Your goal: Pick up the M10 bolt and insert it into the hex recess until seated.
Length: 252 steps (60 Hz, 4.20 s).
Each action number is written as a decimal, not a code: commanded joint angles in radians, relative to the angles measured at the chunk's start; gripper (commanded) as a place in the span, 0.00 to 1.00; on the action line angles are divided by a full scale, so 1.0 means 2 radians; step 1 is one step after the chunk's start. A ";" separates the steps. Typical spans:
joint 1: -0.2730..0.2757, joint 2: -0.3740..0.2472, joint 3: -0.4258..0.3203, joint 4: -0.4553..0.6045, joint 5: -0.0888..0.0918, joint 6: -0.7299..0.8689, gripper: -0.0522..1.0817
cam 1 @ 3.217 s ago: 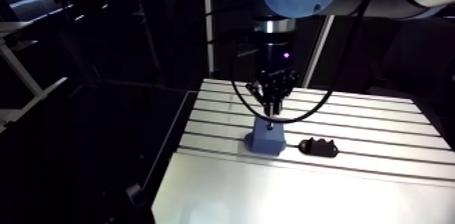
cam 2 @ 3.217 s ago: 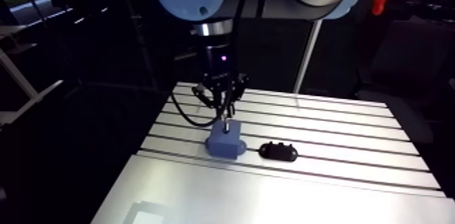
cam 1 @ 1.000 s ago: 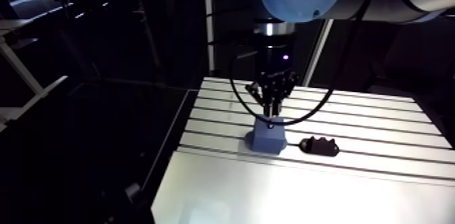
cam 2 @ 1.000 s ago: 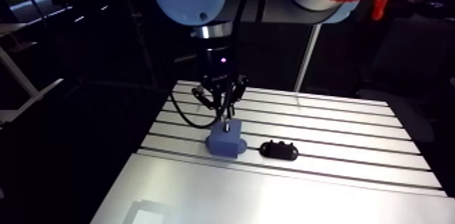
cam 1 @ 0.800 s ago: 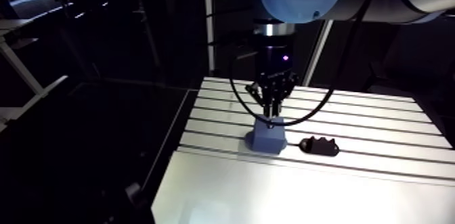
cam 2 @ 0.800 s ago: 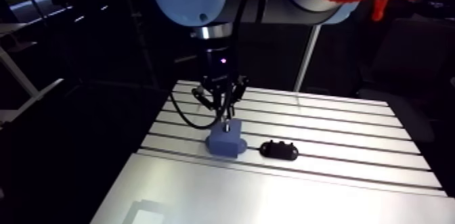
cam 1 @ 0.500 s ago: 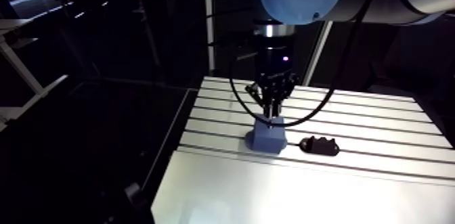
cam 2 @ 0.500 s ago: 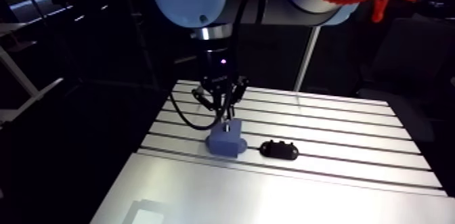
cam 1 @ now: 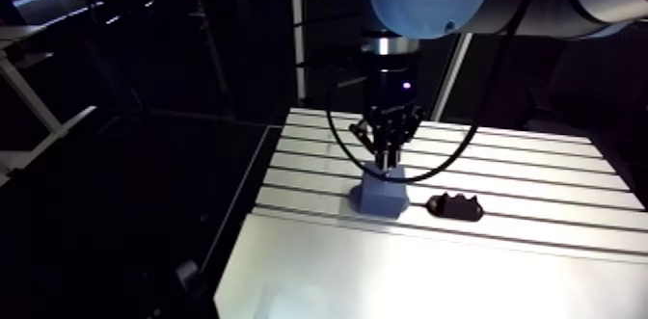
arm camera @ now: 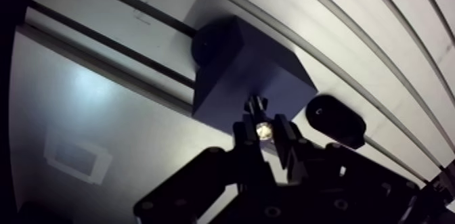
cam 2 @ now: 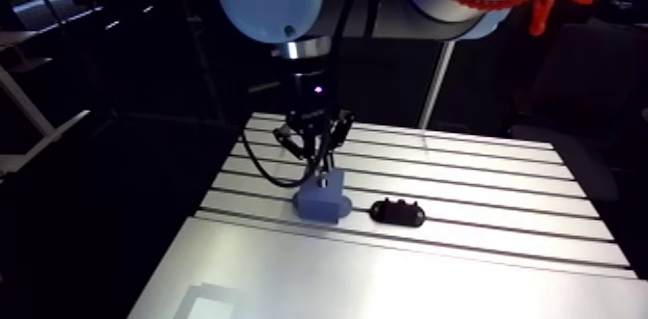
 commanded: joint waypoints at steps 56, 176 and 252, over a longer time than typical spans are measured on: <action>0.000 -0.008 0.014 -0.018 0.001 -0.026 0.05; -0.028 -0.049 0.038 -0.035 0.059 0.250 1.00; -0.028 -0.031 0.042 -0.052 0.054 0.230 1.00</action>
